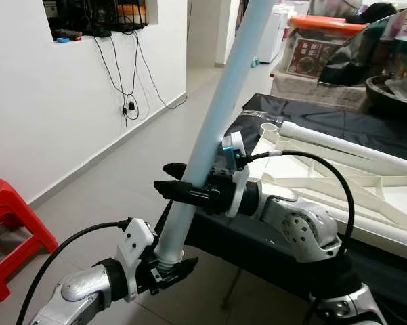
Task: Building children table
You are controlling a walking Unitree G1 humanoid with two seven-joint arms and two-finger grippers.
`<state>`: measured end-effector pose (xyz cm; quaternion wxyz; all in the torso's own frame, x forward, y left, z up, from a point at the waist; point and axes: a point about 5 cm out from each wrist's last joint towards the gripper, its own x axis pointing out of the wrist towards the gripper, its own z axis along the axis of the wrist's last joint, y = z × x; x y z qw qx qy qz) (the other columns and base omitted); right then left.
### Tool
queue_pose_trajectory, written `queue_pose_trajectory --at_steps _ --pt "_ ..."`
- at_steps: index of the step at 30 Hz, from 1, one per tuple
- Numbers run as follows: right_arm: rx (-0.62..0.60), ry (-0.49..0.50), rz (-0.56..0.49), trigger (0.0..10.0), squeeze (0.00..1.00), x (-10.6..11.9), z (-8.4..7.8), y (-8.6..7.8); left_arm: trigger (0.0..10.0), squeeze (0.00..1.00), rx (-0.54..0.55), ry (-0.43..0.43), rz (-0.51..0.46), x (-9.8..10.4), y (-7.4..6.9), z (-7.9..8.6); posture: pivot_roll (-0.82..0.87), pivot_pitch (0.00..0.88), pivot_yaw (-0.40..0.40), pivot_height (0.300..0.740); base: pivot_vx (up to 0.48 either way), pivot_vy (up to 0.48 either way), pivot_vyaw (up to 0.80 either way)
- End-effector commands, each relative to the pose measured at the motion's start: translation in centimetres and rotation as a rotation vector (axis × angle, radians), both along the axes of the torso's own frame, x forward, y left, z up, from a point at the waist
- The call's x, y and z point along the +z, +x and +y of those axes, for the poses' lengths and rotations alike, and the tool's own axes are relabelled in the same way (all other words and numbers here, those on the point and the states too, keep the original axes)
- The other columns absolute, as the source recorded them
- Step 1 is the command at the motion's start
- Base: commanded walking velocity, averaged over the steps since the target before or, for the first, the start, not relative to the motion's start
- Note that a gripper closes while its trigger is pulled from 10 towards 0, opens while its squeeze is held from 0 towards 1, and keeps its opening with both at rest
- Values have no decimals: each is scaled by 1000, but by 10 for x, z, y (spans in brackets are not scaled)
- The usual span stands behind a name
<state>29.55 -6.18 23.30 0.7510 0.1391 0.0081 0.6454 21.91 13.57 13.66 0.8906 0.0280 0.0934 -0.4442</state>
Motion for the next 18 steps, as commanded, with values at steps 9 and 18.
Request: queue_pose_trajectory --at_steps 9,18 --pt "73 4 22 0 0 4 1 -8 10000 0 -50 35 19 -5 -7 0 80 34 -44 740 0 0 0" --pt "77 25 34 0 0 9 0 -8 10000 0 -11 56 37 -7 -2 7 75 32 -49 740 0 0 0"
